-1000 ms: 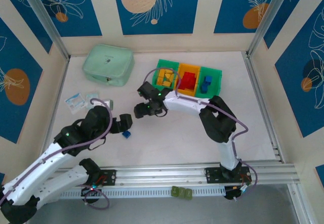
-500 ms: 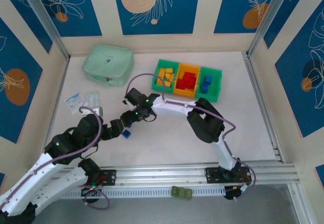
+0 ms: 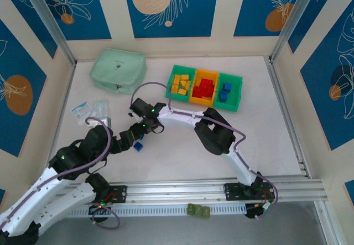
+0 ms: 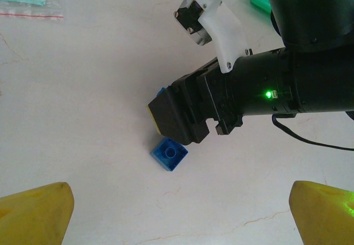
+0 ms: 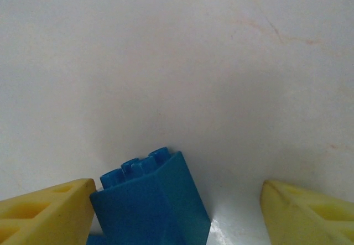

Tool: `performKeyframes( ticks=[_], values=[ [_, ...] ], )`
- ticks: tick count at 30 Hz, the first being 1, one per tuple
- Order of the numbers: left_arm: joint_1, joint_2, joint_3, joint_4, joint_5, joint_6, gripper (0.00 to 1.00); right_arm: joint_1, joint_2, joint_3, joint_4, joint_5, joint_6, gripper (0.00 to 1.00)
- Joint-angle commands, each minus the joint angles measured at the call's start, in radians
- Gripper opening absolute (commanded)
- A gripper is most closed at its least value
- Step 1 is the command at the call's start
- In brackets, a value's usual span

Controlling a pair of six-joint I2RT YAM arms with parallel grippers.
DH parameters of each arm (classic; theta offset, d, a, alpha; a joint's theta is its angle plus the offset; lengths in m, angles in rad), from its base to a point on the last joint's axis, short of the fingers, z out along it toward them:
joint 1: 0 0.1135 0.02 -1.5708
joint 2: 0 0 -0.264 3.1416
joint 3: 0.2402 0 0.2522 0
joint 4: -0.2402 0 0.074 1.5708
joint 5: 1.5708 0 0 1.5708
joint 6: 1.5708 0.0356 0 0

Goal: Sort the legos into containers by color
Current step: Pick up the lego from the center of the table.

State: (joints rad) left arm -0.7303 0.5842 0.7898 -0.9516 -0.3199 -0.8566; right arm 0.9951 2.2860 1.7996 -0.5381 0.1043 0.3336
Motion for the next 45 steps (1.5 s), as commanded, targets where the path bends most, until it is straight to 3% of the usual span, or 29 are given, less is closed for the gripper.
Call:
performKeyframes(
  ticks=[1,16,20,33,45],
  values=[
    [0.009,-0.007,-0.005,-0.015,-0.024,-0.006,0.99,0.01,0.024,0.028,-0.045,0.028,-0.031,0.73],
    [0.009,0.0,-0.004,0.0,-0.012,-0.003,0.99,0.007,-0.008,0.035,-0.074,0.06,-0.042,0.37],
    [0.009,0.005,0.001,0.007,0.0,-0.001,0.99,-0.004,-0.056,0.015,-0.077,0.053,-0.024,0.31],
    [0.01,0.138,0.047,0.184,0.106,0.094,0.99,-0.141,-0.388,-0.234,-0.047,0.111,0.054,0.31],
    [0.011,0.411,0.147,0.399,0.257,0.183,0.99,-0.453,-0.653,-0.383,-0.11,0.161,0.093,0.31]
  ],
)
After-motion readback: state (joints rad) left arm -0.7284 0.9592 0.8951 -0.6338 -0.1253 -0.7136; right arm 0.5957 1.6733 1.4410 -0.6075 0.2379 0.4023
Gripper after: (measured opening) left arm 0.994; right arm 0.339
